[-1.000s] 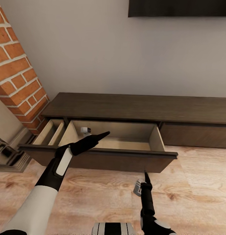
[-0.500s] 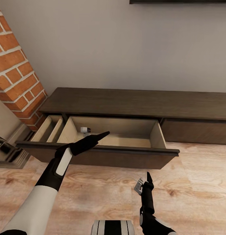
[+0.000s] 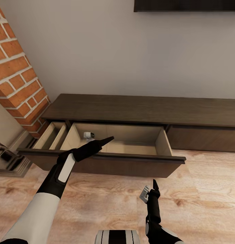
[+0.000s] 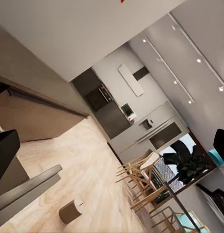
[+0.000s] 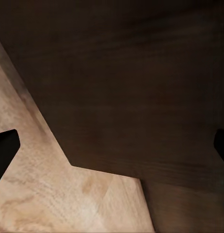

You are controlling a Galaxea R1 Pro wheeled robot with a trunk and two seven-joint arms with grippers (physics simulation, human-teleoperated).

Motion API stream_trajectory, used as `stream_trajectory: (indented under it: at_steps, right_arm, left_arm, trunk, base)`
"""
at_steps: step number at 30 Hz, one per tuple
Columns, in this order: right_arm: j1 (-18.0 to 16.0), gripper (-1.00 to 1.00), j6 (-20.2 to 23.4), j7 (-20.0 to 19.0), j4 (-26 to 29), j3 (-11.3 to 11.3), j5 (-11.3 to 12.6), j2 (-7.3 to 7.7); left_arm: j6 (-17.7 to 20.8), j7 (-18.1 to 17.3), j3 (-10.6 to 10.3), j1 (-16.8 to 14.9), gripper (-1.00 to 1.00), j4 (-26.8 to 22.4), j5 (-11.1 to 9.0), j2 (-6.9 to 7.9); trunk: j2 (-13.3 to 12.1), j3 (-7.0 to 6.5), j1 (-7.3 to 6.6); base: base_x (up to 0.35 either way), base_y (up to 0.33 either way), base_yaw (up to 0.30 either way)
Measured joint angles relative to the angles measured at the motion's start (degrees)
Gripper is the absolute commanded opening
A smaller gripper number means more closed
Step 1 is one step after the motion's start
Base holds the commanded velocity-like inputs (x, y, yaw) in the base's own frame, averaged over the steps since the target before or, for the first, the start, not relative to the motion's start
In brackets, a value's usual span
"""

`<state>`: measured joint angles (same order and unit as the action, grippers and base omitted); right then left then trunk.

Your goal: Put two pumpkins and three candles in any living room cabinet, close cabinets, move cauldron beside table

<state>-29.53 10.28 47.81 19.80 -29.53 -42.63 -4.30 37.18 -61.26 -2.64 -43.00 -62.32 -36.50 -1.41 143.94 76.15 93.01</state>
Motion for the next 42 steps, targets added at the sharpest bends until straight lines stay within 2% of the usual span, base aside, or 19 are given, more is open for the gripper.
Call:
stream_trajectory:
  at_steps: [7, 13, 21, 24, 28, 32, 34, 35, 36, 37, 38, 40, 42]
  right_arm:
    - [0.00, 1.00, -0.07, -0.06, -0.11, 0.00, 0.03, 0.14]
    - [0.00, 1.00, -0.09, -0.09, -0.11, 0.00, 0.06, 0.29]
    - [0.14, 1.00, -0.60, -0.14, 0.07, 0.06, -0.01, 2.91]
    - [0.17, 1.00, -0.61, -0.24, 0.18, 0.11, 0.05, 5.38]
    - [0.17, 1.00, -0.60, -0.41, -0.14, 0.12, 0.20, 7.16]
    - [0.20, 1.00, -0.19, -0.55, -0.71, 0.18, 0.28, 11.01]
    - [0.32, 1.00, -0.12, -0.58, -3.25, 0.27, 0.33, 13.03]
    - [0.32, 1.00, -0.11, -0.58, -3.93, 0.21, 0.28, 13.38]
    - [0.33, 1.00, -0.10, -0.60, -5.28, 0.30, 0.35, 14.36]
    - [0.34, 1.00, -0.11, -0.63, -6.45, 0.35, 0.38, 15.66]
    - [0.34, 1.00, -0.28, -0.67, -7.51, 0.44, 0.57, 17.73]
    - [0.34, 1.00, -0.52, -0.69, -8.02, 0.64, 1.18, 20.87]
    - [0.33, 1.00, -0.64, -0.46, -7.81, 2.26, 3.08, 24.22]
  left_arm:
    - [0.13, 0.00, -0.03, -0.04, 1.00, -0.13, -0.05, -0.02]
    - [0.32, 0.04, -0.14, -0.07, 1.00, -0.49, -0.06, -0.77]
    - [0.19, 0.40, -0.01, -0.07, 1.00, -0.28, 0.09, -1.22]
    - [0.18, 0.43, 0.00, -0.07, 1.00, -0.25, 0.10, -1.23]
    - [0.18, 0.44, 0.00, -0.08, 1.00, -0.26, 0.12, -1.23]
    - [0.18, 0.44, 0.00, -0.08, 1.00, -0.31, 0.10, -1.23]
    - [0.18, 0.44, 0.00, -0.07, 1.00, -0.35, 0.10, -1.23]
    - [0.18, 0.44, 0.00, -0.07, 1.00, -0.34, 0.10, -1.23]
    - [0.18, 0.44, 0.00, -0.07, 1.00, -0.37, 0.10, -1.23]
    - [0.18, 0.44, 0.00, -0.08, 1.00, -0.43, 0.10, -1.23]
    - [0.18, 0.44, 0.01, -0.07, 1.00, -0.48, 0.10, -1.22]
    - [0.18, 0.49, 0.00, -0.07, 1.00, -0.46, 0.10, -1.22]
    - [0.18, 0.58, -0.02, -0.06, 1.00, -0.36, 0.10, -1.28]
  trunk:
    - [-0.02, -0.23, -0.02]
    - [-0.09, -1.55, -0.18]
    - [-0.20, -3.32, -0.39]
    - [-0.24, -3.99, -0.46]
    - [-0.29, -4.87, -0.57]
    - [-0.35, -5.76, -0.67]
    - [-0.37, -6.20, -0.72]
    - [-0.39, -6.42, -0.75]
    - [-0.40, -6.65, -0.77]
    - [-0.41, -6.87, -0.80]
    - [-0.43, -7.09, -0.83]
    - [-0.45, -7.53, -0.88]
    - [-0.48, -7.98, -0.93]
  base:
    - [0.000, 0.000, 0.000]
    - [0.000, 0.000, 0.000]
    - [0.000, 0.000, 0.000]
    - [0.000, 0.000, 0.000]
    - [0.000, 0.000, 0.000]
    - [0.000, 0.000, 0.000]
    - [0.000, 0.000, 0.000]
    - [0.000, 0.000, 0.000]
    - [0.000, 0.000, 0.000]
    - [0.000, 0.000, 0.000]
    - [0.000, 0.000, 0.000]
    - [0.000, 0.000, 0.000]
    - [0.000, 0.000, 0.000]
